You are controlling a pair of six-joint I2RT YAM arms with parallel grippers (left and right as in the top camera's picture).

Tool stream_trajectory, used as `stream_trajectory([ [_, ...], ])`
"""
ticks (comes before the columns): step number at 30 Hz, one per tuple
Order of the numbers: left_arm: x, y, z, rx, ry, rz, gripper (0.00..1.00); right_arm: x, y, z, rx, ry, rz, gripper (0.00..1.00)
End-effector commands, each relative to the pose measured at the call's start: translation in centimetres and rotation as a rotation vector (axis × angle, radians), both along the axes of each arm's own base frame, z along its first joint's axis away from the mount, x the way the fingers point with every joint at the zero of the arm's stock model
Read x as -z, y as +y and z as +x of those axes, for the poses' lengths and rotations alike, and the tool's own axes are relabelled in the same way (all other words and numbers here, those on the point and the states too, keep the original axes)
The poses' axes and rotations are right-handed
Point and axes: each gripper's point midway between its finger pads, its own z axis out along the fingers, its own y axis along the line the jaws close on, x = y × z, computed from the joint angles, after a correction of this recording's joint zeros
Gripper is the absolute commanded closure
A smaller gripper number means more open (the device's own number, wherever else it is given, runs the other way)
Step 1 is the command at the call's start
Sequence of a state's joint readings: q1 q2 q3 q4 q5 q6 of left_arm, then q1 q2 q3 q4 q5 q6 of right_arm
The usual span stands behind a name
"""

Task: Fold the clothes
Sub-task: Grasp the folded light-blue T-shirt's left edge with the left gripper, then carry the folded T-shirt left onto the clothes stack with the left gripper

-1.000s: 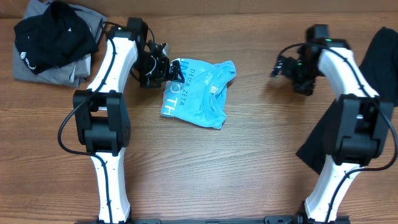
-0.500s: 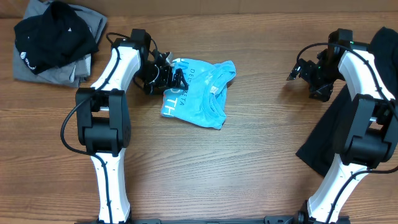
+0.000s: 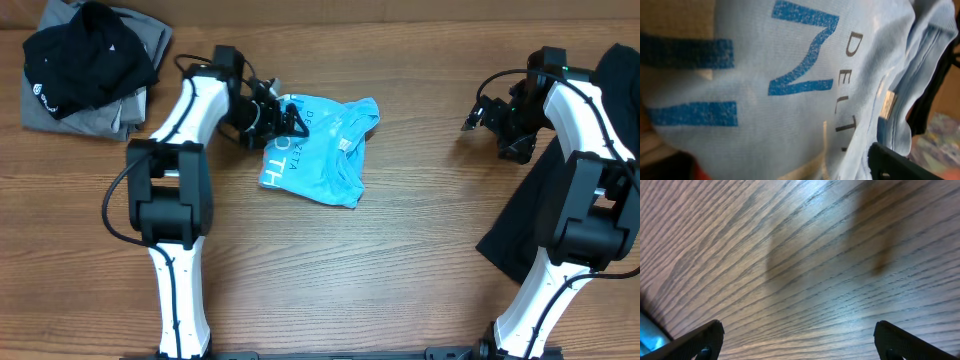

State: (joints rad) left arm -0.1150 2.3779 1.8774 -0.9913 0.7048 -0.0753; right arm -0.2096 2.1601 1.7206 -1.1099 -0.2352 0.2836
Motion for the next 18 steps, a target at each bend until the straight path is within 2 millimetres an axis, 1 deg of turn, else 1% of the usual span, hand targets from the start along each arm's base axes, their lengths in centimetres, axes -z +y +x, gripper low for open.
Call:
stream_trajectory([
  [1,3.7,-4.3,-2.8,0.085,0.093,-0.022,0.25,-0.1,-0.4,0.1,-0.006,-0.007,-0.019,0.00],
  [2,3.8,-4.5,-2.7,0.089,0.083,-0.012,0.37,-0.1,-0.4,0.1,-0.006,-0.007,-0.020,0.00],
  [3,4.0,-4.5,-2.5,0.089,0.072,0.009,0.44,-0.1,-0.4,0.1,-0.006,-0.007,-0.020,0.00],
  [4,4.3,-4.4,-2.3,0.086,0.064,0.032,0.62,-0.1,-0.4,0.1,-0.006,-0.008,-0.020,0.00],
  [5,4.6,-4.0,-2.1,0.064,0.067,0.071,0.73,-0.1,-0.5,0.1,-0.006,-0.010,-0.020,0.00],
  [6,4.9,-3.5,-1.8,0.036,0.075,0.110,0.78,-0.1,-0.5,0.2,-0.006,-0.011,-0.020,0.00],
  [9,4.9,-2.6,-1.1,0.013,0.064,0.149,0.83,-0.1,-0.5,0.2,-0.006,-0.011,-0.020,0.00],
  [12,4.0,-1.0,0.3,-0.020,0.039,0.183,0.91,-0.1,-0.5,0.2,-0.006,-0.011,-0.020,0.00],
  [14,3.0,0.9,1.6,-0.050,0.015,0.239,0.91,-0.1,-0.5,0.2,-0.006,-0.011,-0.020,0.00],
  [15,1.7,2.9,2.8,-0.068,-0.018,0.301,0.90,-0.1,-0.5,0.2,-0.006,-0.011,-0.020,0.00],
  [16,0.7,4.5,3.6,-0.082,-0.041,0.350,0.89,-0.1,-0.5,0.2,-0.006,-0.011,-0.020,0.00],
  [18,-1.2,7.1,4.8,-0.106,-0.079,0.426,0.90,-0.1,-0.5,0.2,-0.006,-0.011,-0.020,0.00],
])
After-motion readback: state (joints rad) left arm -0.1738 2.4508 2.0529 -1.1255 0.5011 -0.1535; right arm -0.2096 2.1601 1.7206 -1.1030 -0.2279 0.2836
